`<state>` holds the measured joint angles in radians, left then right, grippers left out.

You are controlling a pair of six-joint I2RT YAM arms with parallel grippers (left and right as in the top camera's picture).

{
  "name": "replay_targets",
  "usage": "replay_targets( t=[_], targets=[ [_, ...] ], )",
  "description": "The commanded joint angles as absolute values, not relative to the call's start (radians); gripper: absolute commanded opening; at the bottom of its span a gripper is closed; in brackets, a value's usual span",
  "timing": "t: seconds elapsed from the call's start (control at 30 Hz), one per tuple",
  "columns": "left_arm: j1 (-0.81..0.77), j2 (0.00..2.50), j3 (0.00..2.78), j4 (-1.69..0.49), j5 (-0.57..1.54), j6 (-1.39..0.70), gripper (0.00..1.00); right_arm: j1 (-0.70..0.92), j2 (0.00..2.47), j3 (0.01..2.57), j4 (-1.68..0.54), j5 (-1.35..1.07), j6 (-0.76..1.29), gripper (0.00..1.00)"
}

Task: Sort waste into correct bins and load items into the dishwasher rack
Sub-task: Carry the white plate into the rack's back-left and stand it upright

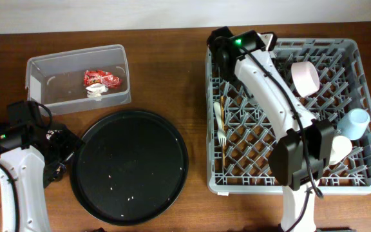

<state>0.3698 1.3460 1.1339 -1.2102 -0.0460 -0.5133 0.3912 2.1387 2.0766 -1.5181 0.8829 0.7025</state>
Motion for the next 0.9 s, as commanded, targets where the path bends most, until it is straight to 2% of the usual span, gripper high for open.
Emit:
replay_targets(
  t=[0.0,0.07,0.17,0.2,0.37,0.5,0.63,0.77,0.87],
  targets=[
    [0.376,1.335,1.126,-1.212,-0.060,-0.500,0.99,0.471,2.144,2.079,-1.510,0.815,0.715,0.06],
    [0.376,1.335,1.126,-1.213,-0.060,-0.500,0.99,0.514,2.144,2.086,-1.506,0.816,0.714,0.13],
    [0.376,1.335,1.126,-1.212,-0.060,-0.500,0.99,0.545,2.141,2.113,-1.550,0.815,0.715,0.55],
    [0.376,1.335,1.126,-1.211,-0.060,-0.500,0.99,0.548,2.137,2.122,-1.564,0.814,0.715,0.59],
    [0.376,1.335,1.126,-1.213,-0.060,-0.500,0.99,0.543,2.046,2.170,-1.598,0.810,0.715,0.66],
    [0.376,1.335,1.126,-1.212,-0.061,-0.500,0.99,0.487,1.924,2.197,-1.592,0.771,0.715,0.79],
    [0.376,1.335,1.126,-1.212,-0.061,-0.500,0.99,0.296,1.821,2.197,-1.603,0.636,0.698,0.80],
    [0.376,1.335,1.126,-1.212,-0.061,-0.500,0.99,0.094,1.835,2.193,-1.602,0.430,0.557,0.78],
    [0.376,1.335,1.126,-1.212,-0.061,-0.500,0.99,-0.026,1.870,2.156,-1.596,0.319,0.504,0.60]
  ],
)
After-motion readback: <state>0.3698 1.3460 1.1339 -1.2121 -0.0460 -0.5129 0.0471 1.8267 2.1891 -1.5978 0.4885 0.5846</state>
